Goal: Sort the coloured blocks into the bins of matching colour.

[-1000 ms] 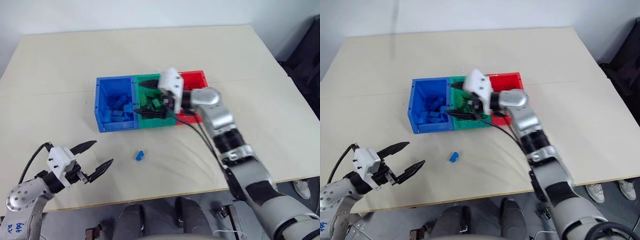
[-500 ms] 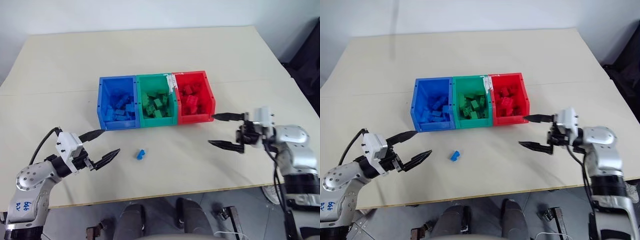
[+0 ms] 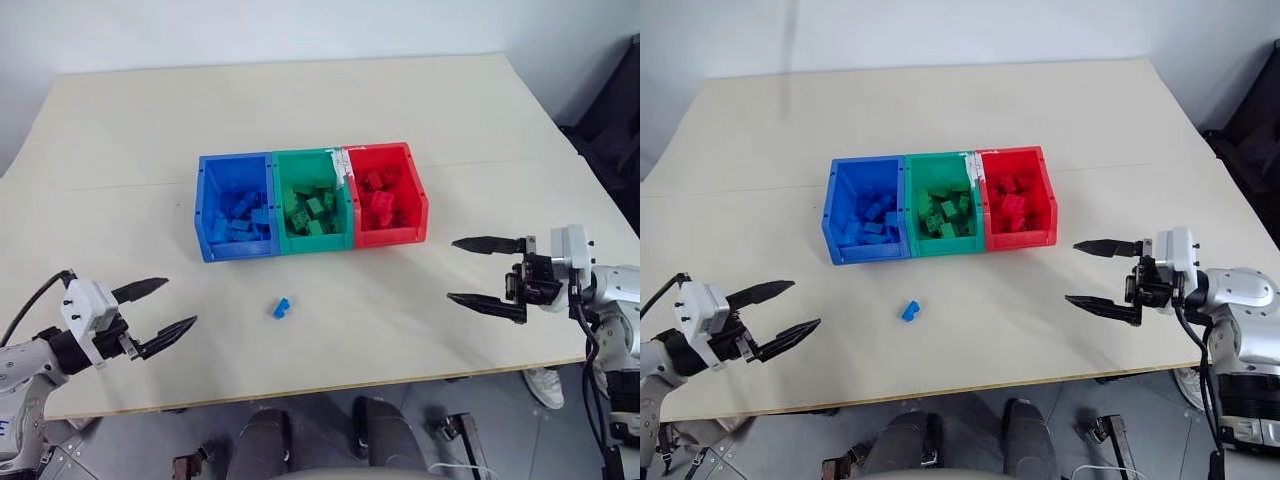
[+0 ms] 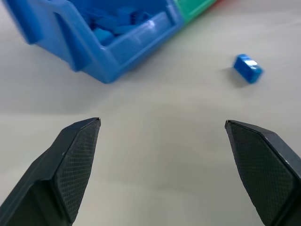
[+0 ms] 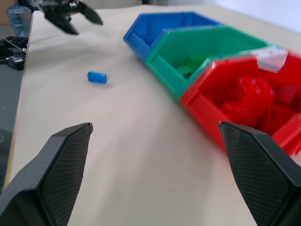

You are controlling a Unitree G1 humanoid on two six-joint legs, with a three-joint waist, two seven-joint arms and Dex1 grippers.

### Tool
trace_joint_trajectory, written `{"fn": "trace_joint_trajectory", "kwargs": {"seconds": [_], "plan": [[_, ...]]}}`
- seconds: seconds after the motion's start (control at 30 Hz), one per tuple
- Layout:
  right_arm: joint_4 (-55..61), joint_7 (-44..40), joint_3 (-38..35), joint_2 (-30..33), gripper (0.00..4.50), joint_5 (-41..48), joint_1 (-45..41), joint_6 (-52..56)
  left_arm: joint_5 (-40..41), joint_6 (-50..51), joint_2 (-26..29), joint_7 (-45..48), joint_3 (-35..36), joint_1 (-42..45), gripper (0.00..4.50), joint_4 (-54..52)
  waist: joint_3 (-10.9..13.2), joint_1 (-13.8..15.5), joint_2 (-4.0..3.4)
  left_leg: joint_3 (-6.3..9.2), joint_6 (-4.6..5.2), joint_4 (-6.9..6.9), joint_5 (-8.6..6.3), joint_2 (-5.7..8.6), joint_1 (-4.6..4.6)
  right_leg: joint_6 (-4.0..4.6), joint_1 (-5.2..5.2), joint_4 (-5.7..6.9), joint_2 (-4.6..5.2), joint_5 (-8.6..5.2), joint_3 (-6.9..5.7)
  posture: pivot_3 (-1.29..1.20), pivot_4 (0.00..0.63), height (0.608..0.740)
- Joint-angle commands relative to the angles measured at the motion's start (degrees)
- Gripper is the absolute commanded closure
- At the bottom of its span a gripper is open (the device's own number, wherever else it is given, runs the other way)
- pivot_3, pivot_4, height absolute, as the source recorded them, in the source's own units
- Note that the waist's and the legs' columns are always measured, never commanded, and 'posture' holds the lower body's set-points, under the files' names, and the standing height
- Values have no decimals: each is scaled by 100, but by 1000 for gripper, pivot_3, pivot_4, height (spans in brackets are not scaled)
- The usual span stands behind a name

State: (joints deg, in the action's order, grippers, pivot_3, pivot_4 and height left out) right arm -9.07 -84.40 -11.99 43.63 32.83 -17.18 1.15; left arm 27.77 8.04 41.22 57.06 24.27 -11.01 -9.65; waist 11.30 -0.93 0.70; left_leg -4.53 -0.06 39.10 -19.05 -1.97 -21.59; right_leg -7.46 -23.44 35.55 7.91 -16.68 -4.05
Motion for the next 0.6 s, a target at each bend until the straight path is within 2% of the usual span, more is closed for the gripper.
{"fn": "trace_joint_trajectory", "kwargs": {"seconds": [0.03, 0.13, 0.3, 0.57, 0.6], "plan": [[172, 66, -2, -45, 26, 19, -53, -16, 126, 243, -59, 11, -586, 323, 0, -594, 0, 47, 0, 5, 0, 0, 0, 2, 1, -1, 0, 0, 2, 1, 0, 0, 150, 740], [416, 61, 22, -15, 26, 95, -2, 117, -350, 336, -130, -9, -1473, 813, 0, -600, -2, 96, -5, 4, 0, 0, 0, 6, 3, 0, 0, 5, 3, 2, 1, 0, 150, 740], [931, 33, 1, 70, 26, 186, 362, 314, -898, 416, -494, -306, -2414, 1512, 0, -251, -2, 94, -5, -11, -2, 0, -1, 18, 3, -1, 2, 5, -16, 2, 1, 0, 150, 740], [1294, 376, -252, 16, 26, 240, 772, 381, -1133, 592, -659, -475, -2753, 1720, 0, -32, -2, 85, -5, -59, -3, -2, -1, 11, 9, -2, -1, 0, -25, 3, 17, 0, 150, 740], [1295, 397, -252, 11, 3, 233, 793, 351, -1169, 572, -698, -512, -2782, 1740, 186, 11, -2, 86, -5, -59, -3, -1, -1, 11, 12, -2, 0, -2, -24, 3, 18, 0, 150, 740]]}}
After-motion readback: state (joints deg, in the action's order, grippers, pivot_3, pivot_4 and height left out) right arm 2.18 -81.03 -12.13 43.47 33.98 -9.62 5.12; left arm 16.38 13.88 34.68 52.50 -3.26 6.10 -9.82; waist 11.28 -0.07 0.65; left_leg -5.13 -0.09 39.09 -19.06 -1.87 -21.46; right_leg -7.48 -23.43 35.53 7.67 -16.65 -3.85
